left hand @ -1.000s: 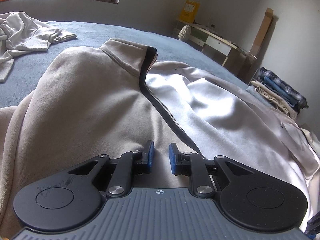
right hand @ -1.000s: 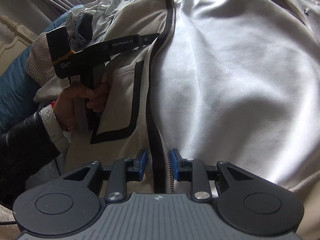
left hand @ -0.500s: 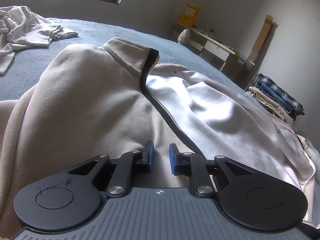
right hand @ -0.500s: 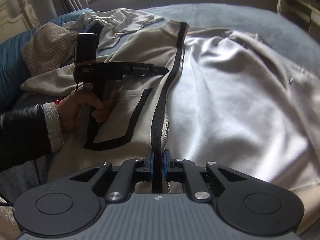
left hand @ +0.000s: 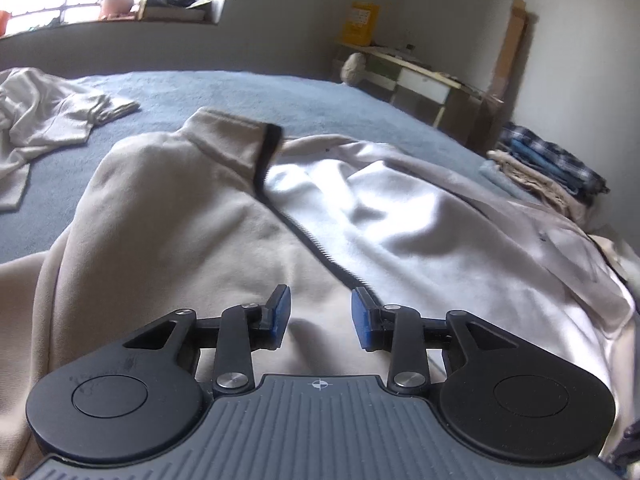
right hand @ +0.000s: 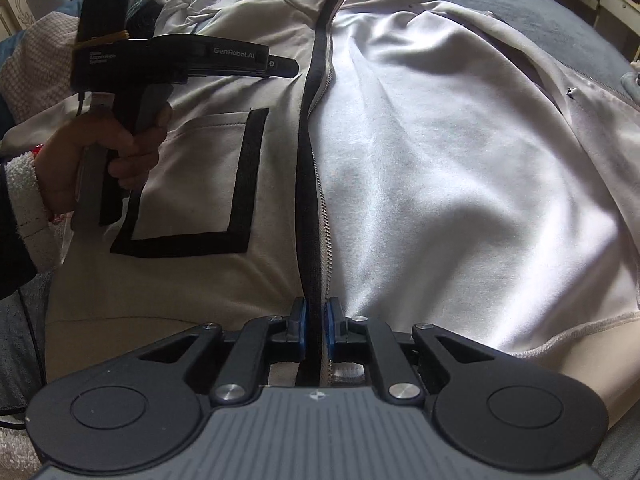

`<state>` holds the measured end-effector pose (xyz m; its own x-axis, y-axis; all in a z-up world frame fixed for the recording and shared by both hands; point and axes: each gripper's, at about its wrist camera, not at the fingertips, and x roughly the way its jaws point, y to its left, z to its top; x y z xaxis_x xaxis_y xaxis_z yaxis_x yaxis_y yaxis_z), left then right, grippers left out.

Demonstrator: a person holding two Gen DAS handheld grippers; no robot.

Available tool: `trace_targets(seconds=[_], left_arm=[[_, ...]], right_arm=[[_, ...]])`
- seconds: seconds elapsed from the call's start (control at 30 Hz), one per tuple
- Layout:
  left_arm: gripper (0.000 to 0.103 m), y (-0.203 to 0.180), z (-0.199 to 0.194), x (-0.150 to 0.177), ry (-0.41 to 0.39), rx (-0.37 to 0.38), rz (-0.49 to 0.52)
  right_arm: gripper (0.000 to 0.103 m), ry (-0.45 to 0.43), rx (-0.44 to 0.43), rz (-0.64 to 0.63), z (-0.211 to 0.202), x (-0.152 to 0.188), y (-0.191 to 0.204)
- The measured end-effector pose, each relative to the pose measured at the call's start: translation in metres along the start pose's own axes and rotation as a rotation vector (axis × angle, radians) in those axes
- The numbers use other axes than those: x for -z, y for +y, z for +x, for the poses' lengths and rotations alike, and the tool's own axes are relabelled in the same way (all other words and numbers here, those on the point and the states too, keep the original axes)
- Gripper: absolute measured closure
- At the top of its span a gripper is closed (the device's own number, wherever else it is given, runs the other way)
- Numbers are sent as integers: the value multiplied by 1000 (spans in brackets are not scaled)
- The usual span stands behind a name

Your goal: Fold clothes

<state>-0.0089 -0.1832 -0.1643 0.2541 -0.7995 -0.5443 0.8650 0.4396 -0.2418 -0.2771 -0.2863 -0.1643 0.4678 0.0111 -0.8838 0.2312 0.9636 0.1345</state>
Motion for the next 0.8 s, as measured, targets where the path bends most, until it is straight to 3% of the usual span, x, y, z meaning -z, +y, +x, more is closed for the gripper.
trace_targets(seconds=[0.07,0.13,0.23,0.3,0.4,0.5,0.6,0.67,0.8], left_arm=[[68,-16,0,8,21,21,94],[68,-27,6,21,51,-22,201],[67,-28,4,31,36,-28,245],[67,-23,1,29,33,-14,205],[67,-13,-4,26,18,11,112],[67,3,-5,29,8,44,12],[67,16,-3,31,0,89,-79],[67,21,-2,31,0,111,-125],[67,24,-2,31,0,129,-159]], right_arm=[[92,-12,-17,13,-2,0,-2],[93,-31,-27,13,-7,-1,-4],[93,-70,-12,-31,-18,-1,1],[93,-81,12,-74,-20,0,6],[92,-21,-2,-51,-6,2,3],[87,-14,-74,12,-8,-1,-10],[75,-64,-154,73,-22,-8,-27],[59,-95,-211,133,-29,-15,-40],[58,-133,-322,269,-24,-34,-63]])
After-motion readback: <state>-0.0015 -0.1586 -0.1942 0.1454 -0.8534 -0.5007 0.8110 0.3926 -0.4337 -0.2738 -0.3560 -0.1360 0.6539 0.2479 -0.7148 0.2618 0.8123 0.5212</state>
